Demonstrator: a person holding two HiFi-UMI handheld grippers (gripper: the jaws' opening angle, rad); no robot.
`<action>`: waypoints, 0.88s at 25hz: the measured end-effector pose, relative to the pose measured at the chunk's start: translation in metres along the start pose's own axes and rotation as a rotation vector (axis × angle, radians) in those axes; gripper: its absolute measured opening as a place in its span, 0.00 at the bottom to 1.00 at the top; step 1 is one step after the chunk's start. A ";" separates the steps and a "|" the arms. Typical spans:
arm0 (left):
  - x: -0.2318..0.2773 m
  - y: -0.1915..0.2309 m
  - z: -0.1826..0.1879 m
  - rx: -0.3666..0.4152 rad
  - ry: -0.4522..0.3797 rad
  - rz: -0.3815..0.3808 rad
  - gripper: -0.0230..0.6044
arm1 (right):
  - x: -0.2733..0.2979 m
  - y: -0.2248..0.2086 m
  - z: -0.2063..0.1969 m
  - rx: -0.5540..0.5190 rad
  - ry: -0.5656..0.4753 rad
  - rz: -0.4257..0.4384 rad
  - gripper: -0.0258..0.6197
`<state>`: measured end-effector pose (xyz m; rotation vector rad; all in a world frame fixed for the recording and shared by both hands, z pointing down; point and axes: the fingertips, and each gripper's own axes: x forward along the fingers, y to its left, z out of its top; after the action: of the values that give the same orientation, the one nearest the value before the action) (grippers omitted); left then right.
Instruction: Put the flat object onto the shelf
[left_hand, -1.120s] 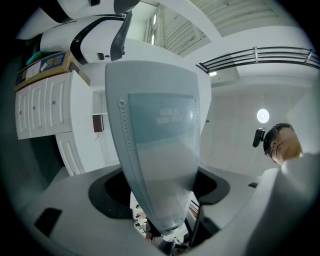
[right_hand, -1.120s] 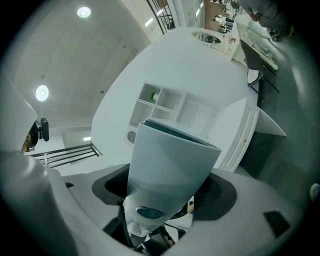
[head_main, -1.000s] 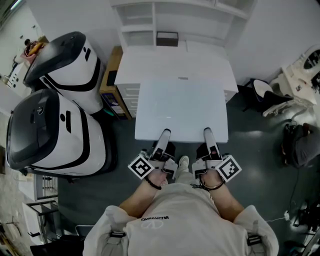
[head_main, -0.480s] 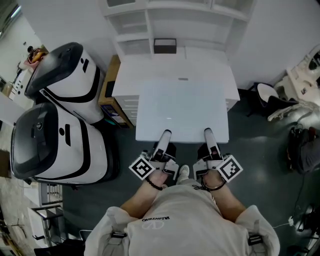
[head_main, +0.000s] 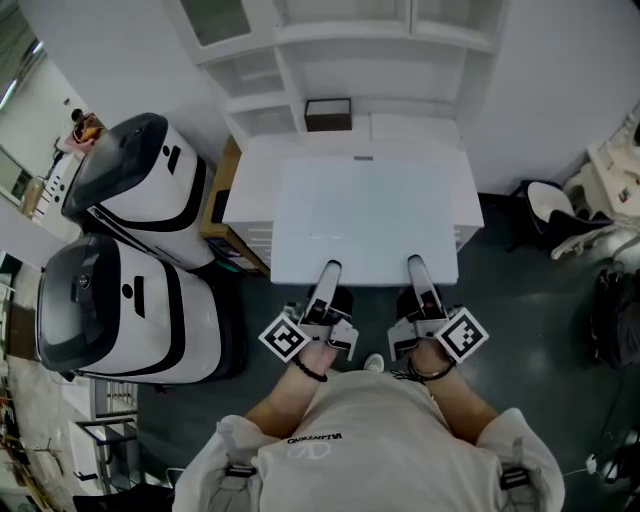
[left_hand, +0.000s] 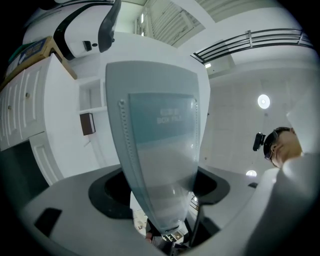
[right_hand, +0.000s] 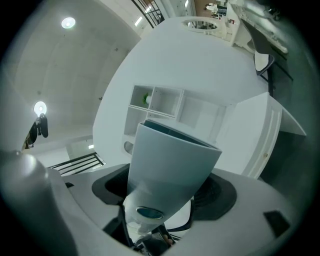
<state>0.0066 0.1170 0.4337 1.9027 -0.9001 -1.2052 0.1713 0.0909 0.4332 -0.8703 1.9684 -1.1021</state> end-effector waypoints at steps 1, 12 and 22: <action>0.002 0.000 0.000 0.007 -0.002 -0.007 0.57 | 0.001 -0.001 0.001 -0.003 0.001 0.009 0.61; 0.061 0.032 -0.003 -0.002 -0.008 0.009 0.57 | 0.045 -0.034 0.040 0.018 0.005 -0.016 0.61; 0.118 0.077 0.035 -0.036 -0.002 -0.023 0.57 | 0.117 -0.055 0.051 -0.030 -0.006 -0.030 0.61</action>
<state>-0.0013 -0.0278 0.4350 1.8880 -0.8541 -1.2291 0.1642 -0.0481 0.4331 -0.9201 1.9775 -1.0887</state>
